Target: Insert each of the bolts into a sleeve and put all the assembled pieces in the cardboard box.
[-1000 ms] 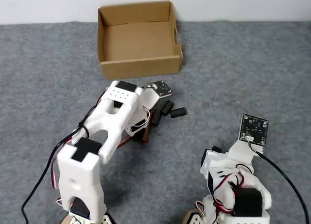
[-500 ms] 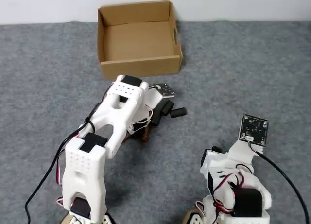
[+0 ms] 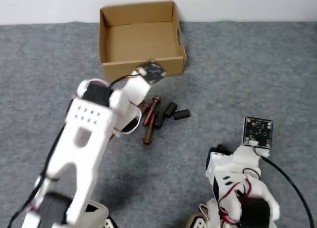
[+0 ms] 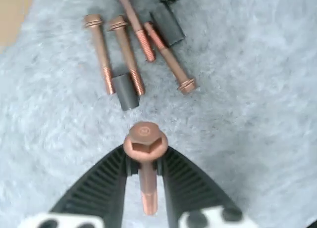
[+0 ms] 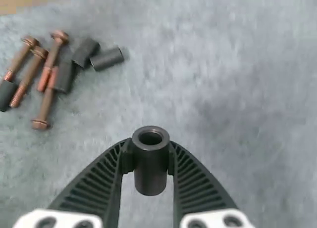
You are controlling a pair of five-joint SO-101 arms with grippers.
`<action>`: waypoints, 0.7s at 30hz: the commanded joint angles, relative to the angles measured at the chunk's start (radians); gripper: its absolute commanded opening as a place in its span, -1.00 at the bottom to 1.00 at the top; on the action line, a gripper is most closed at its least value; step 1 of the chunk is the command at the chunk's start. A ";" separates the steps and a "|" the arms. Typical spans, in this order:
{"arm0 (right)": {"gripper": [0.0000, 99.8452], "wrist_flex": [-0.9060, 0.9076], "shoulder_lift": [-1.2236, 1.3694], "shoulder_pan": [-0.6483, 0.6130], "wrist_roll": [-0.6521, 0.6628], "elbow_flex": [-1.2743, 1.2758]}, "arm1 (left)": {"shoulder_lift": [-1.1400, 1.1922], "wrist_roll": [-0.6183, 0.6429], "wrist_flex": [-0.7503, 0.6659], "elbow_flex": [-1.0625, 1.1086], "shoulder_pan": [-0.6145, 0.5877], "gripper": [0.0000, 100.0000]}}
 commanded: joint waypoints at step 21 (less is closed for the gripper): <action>-0.98 -0.390 -0.074 -0.642 0.121 0.112 | -0.997 0.674 -0.661 0.653 0.003 -0.99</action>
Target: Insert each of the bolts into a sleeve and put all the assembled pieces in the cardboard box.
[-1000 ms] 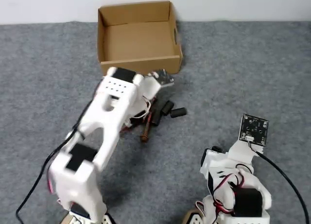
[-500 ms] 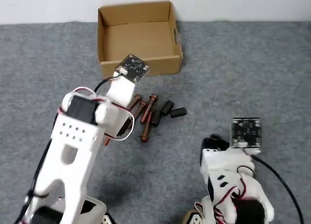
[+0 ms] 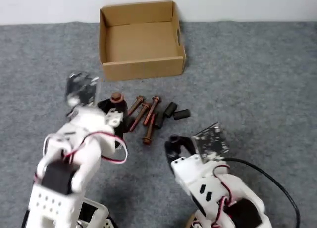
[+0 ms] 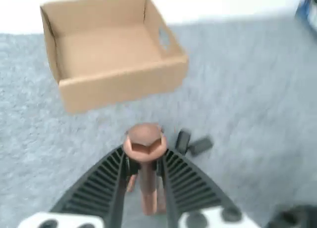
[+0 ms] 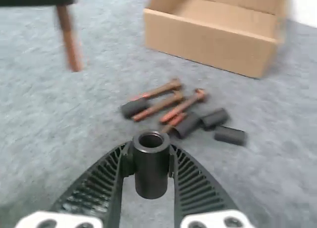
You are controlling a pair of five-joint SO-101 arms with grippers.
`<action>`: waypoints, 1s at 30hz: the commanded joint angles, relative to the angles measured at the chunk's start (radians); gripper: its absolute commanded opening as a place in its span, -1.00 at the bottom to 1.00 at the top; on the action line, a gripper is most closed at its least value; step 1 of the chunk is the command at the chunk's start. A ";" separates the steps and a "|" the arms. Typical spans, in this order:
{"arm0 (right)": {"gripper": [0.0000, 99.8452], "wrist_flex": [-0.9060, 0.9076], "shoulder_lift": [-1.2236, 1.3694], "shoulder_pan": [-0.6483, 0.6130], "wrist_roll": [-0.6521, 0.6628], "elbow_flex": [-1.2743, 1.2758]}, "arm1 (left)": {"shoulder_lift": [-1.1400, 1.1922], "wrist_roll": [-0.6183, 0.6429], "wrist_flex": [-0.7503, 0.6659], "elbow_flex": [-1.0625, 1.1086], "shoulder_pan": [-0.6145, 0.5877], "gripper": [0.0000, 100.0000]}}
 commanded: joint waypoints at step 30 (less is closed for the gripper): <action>-0.98 -0.254 -0.007 -0.222 0.147 0.117 | -0.672 0.290 -0.048 0.274 0.203 -0.99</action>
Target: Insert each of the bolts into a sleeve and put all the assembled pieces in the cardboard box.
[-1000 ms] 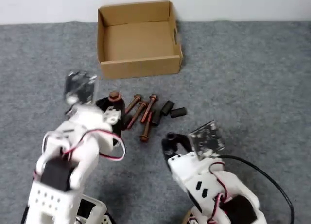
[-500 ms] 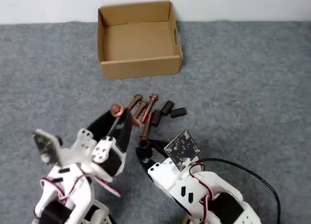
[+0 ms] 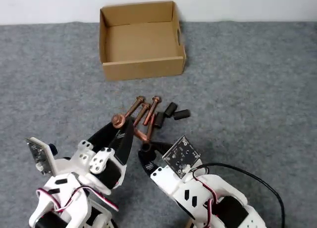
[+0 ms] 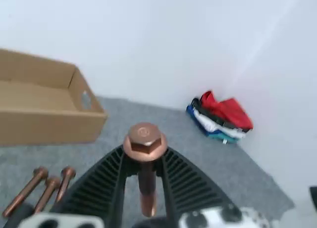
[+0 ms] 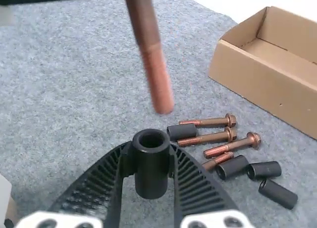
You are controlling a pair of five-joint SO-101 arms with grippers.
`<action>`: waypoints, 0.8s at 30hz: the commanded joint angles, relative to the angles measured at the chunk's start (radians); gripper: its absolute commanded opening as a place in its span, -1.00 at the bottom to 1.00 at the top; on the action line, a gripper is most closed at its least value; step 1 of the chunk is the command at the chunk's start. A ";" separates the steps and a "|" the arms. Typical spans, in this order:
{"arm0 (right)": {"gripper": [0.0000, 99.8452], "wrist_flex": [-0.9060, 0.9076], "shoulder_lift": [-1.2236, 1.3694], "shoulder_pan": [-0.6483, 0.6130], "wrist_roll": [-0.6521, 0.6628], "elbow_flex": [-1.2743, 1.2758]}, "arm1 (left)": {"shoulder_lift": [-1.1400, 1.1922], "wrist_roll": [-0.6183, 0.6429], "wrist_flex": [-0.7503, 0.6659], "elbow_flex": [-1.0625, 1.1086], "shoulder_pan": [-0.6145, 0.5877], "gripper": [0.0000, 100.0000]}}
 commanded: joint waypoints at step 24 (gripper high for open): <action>-0.98 -0.114 -0.002 0.033 0.123 -0.040 | -0.002 -0.249 0.112 0.018 0.064 -0.99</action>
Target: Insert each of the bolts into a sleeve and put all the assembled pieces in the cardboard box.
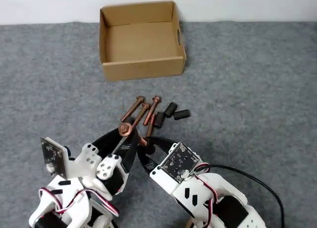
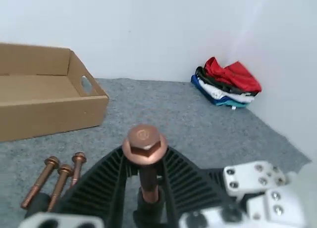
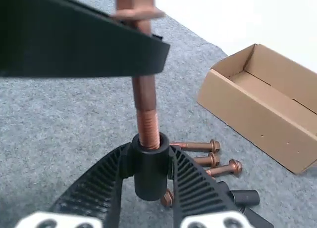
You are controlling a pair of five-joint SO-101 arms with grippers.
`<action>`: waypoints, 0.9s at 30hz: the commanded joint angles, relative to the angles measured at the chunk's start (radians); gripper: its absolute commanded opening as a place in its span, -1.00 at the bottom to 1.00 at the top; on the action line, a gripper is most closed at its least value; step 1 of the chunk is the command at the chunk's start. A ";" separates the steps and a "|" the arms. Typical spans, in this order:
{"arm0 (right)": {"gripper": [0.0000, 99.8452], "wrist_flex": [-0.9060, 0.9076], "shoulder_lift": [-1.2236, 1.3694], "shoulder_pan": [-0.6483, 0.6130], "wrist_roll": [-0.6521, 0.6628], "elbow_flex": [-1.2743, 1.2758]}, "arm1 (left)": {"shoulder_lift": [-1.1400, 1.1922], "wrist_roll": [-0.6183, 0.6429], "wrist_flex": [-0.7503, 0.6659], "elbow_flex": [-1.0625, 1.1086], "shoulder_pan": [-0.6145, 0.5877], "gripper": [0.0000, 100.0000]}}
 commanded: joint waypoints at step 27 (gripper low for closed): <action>-0.98 -0.016 -0.002 0.128 -0.057 -0.021 | -0.003 -0.173 0.160 -0.051 -0.198 -0.61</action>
